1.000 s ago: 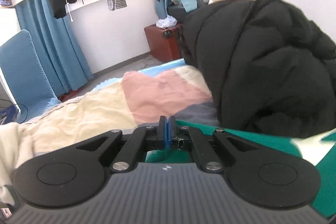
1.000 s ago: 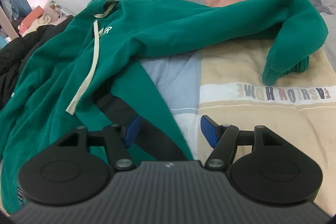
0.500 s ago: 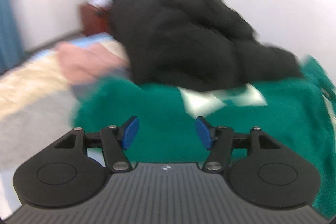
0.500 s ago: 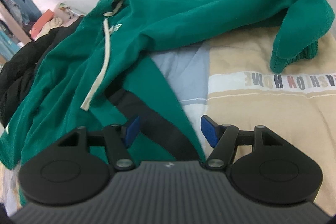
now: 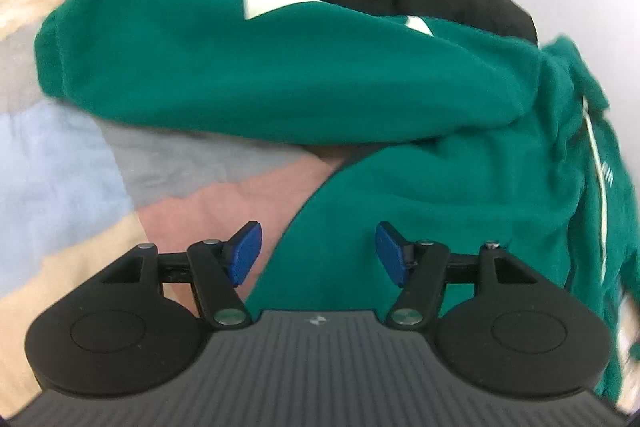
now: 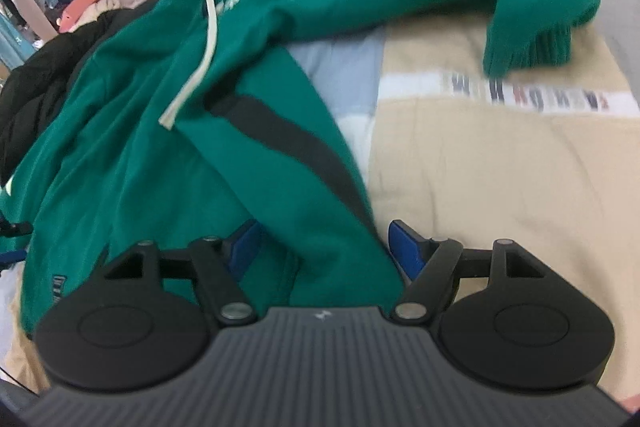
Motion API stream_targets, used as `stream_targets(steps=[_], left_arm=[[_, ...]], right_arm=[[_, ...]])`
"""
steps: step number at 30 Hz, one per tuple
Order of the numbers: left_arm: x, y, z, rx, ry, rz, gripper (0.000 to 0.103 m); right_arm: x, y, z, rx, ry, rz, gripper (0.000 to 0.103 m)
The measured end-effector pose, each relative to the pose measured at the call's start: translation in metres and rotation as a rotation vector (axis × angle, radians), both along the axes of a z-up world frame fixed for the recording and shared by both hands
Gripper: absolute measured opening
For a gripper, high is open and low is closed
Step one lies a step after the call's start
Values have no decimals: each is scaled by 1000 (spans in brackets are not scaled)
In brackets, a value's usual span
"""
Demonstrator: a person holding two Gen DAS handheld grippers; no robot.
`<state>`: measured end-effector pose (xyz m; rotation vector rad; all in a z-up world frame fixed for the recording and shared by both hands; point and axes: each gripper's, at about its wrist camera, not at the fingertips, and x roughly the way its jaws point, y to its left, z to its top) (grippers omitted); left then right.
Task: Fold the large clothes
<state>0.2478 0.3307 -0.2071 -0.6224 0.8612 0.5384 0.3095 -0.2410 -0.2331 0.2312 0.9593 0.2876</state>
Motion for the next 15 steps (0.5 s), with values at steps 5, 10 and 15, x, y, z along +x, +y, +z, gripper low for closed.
stream_targets(steps=[5,10,15], left_arm=[[-1,24,-23,-71,14,41,69],[-2,14,-30,-129,-51,3,58],[-14,7,-22,-135,-83,-39,10]], right_arm=[[7,4,-11,9,8,-13,73],[5,-1,-12,92,32,-4,33],[-9,-1,6,144,7,15,11]])
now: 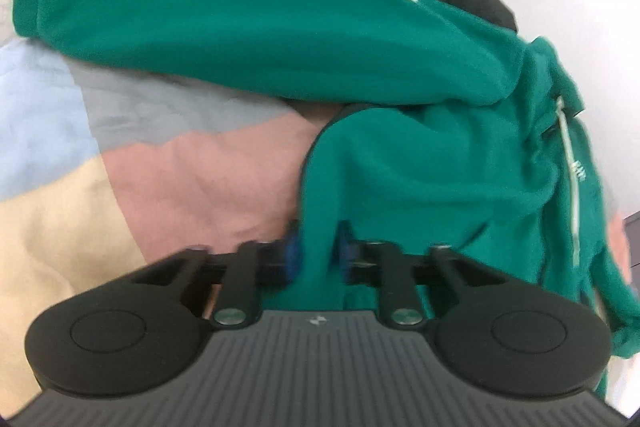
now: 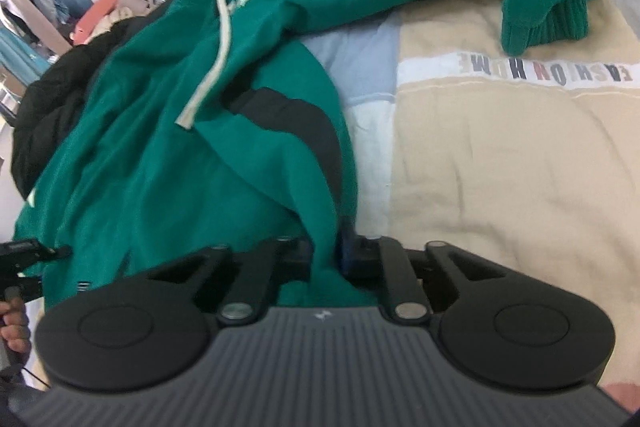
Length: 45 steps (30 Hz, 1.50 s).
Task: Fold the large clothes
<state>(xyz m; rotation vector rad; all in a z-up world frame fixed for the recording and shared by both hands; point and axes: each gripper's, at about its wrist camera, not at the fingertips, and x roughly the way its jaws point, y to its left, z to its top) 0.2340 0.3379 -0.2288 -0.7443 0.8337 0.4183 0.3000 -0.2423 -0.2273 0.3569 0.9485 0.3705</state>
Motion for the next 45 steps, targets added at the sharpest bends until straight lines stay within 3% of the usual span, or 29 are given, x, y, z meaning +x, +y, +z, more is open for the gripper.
stream_targets(steps=[7,12,17,20,21,23,24,25,27,31,37,41,45], left_arm=[[-35,-5,42,1,-115,-34,7],[-55,2,62,-36,-85,-43,7],[-55,5,56,-69,-17,-59,8],[-46,6,57,-39,3,-72,12],[-44,6,59,-29,5,-68,14],[-46,6,64,-23,16,-57,37],[-47,7,67,-16,24,-48,59],[-49,8,70,-3,31,-36,64],[-53,5,81,35,11,-25,64],[-54,-11,107,111,-47,-25,66],[-20,-81,135,229,-142,-161,68],[14,-140,132,230,-188,-277,68],[46,-185,109,219,-231,-350,68]], right_arm=[[-36,-6,70,106,-128,83,8],[-59,-8,104,85,-143,151,8],[-73,-4,89,-33,-40,153,8],[-72,-1,74,-75,-12,133,9],[-69,-4,72,-56,1,114,9],[-65,-10,68,-14,21,79,11],[-63,-13,67,-7,26,71,12],[-63,-15,66,-3,31,66,14],[-63,-19,68,-5,46,46,21],[-53,-37,75,36,35,1,60],[-10,-78,76,115,-30,-188,61],[26,-106,69,48,-98,-362,61],[53,-125,53,-5,-130,-475,64]])
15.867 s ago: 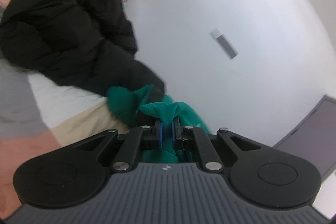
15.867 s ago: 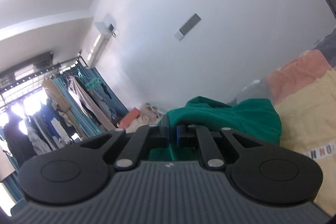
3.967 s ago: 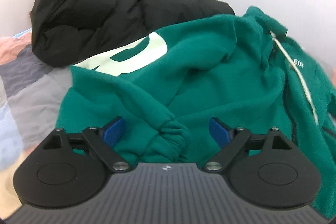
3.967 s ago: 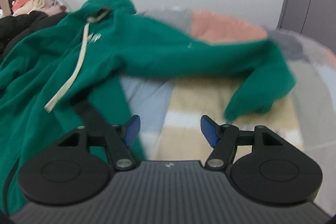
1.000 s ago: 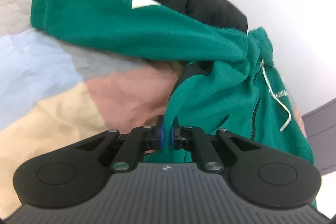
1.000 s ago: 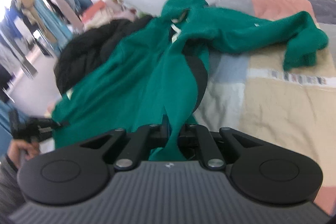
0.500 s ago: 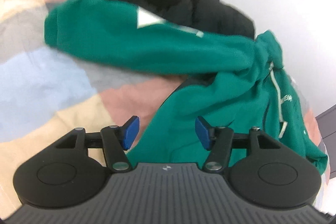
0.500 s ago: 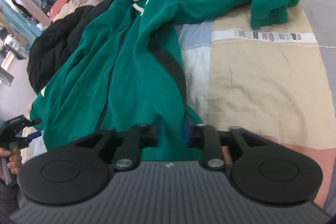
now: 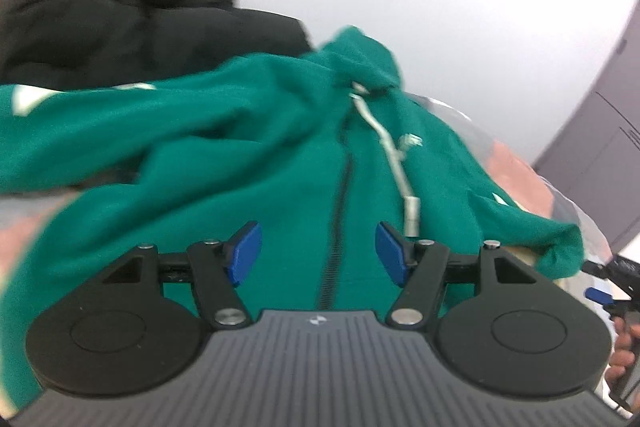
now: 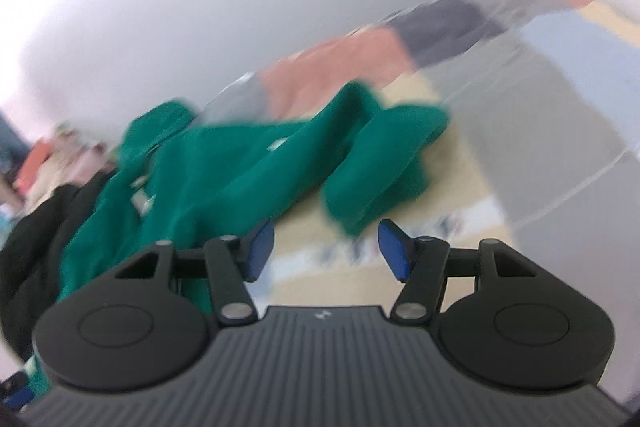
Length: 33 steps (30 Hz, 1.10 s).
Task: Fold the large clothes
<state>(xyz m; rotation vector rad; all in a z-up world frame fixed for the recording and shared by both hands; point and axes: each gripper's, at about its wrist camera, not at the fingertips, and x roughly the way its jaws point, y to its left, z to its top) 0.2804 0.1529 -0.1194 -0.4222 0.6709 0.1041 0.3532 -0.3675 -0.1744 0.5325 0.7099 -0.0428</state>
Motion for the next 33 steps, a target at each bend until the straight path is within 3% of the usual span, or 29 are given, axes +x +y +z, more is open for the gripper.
stream_targets(steps=[1,3,10,14,15,16,19,21,28,33], left_arm=[[6,-9,-9,-5,-11,-12,68],[18,-22,-30,-13,-11,-25,68],[39,-30,-71,-15,-37,-62,68],[43,-21,-85,-22,-17,-53,68],[43,-18,-87,-29,-14,-41,68],[42,-14,-88,-37,-12,-29,68],[42,-7,-92,-56,-6,-17,68],[40,-7,-91,-46,-13,-16,68],[38,-10,-89,-7,-28,-28,68],[39,-11,-88,1,-43,-30,68]], right_arm=[[6,-3,-6,1,3,-12,75],[15,-6,-20,-6,8,-24,81],[50,4,-50,-76,1,28,79],[68,16,-55,-181,-30,42,55],[73,20,-55,-212,-28,44,46],[77,24,-53,-264,-18,41,29],[85,24,-39,-381,-16,15,16],[91,13,-24,-450,-17,-27,14],[112,-61,39,-739,-42,-180,11],[131,-96,80,-815,-104,-206,11]])
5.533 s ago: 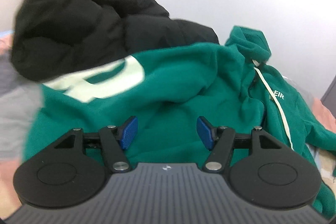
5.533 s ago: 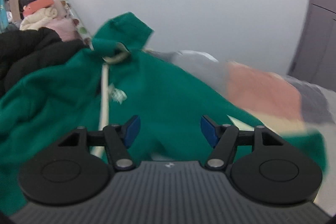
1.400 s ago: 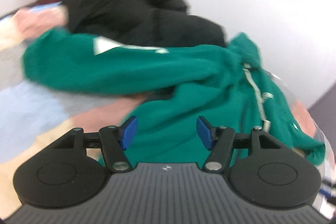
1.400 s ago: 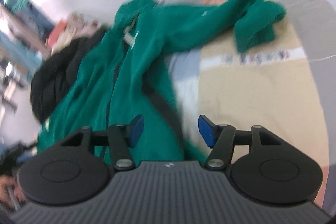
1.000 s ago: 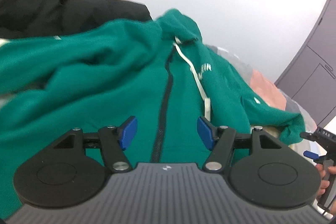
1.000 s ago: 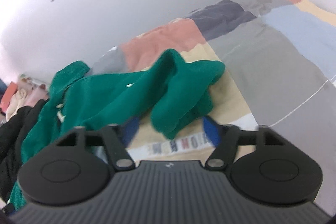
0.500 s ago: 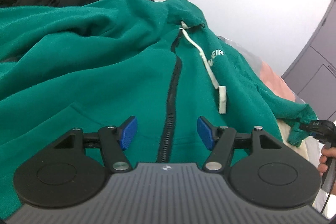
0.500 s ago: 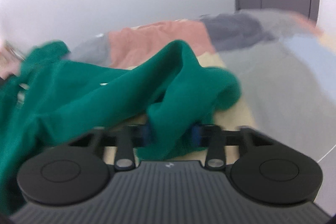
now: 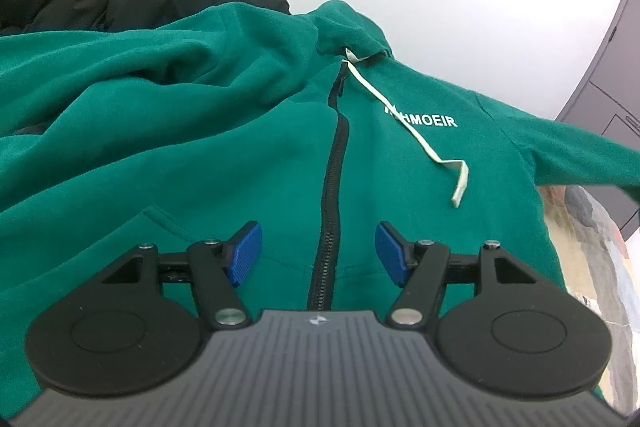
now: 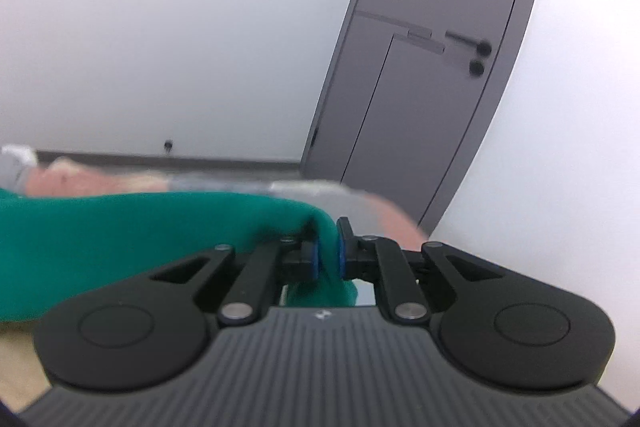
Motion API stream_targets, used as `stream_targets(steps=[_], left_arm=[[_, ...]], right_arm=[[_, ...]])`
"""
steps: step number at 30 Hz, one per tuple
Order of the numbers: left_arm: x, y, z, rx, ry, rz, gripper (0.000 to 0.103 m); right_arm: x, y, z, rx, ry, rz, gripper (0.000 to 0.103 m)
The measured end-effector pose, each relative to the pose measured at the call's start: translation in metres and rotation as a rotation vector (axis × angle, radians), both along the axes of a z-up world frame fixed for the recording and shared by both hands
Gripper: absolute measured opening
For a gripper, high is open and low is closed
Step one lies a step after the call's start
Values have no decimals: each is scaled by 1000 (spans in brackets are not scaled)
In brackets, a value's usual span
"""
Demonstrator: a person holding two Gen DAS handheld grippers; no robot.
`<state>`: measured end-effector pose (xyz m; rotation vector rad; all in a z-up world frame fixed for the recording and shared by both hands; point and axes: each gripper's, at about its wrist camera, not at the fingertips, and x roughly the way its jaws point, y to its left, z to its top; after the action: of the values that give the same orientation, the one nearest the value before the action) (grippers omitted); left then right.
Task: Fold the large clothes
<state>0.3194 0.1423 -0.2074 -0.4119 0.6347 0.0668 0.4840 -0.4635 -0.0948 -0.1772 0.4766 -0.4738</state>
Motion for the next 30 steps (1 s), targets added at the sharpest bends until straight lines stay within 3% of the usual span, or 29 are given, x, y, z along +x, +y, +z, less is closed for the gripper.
stream_targets(steps=[3,8,13,19,23,26,29,30], left_arm=[[0,-2,1,7,-8,-10,68],[1,-9,-1,3,-13,-57,68],[7,-20,-4,42,-4,-104,68],[18,-28,-10,74,24,-128,68],[22,-28,-10,93,33,-127,68],[22,-26,-10,90,51,-107,68],[18,-21,-7,66,58,-87,68],[16,-19,-5,63,58,-81,68]], right_arm=[[16,2,23,-84,-53,36,11],[51,-7,36,-91,-99,12,11],[82,-32,-23,-84,-9,-29,12],[88,-65,-116,55,68,-50,13],[76,-72,-146,165,28,-45,15],[59,-73,-149,224,-4,-30,19],[42,-76,-143,255,11,-23,43],[32,-67,-142,265,9,-25,55]])
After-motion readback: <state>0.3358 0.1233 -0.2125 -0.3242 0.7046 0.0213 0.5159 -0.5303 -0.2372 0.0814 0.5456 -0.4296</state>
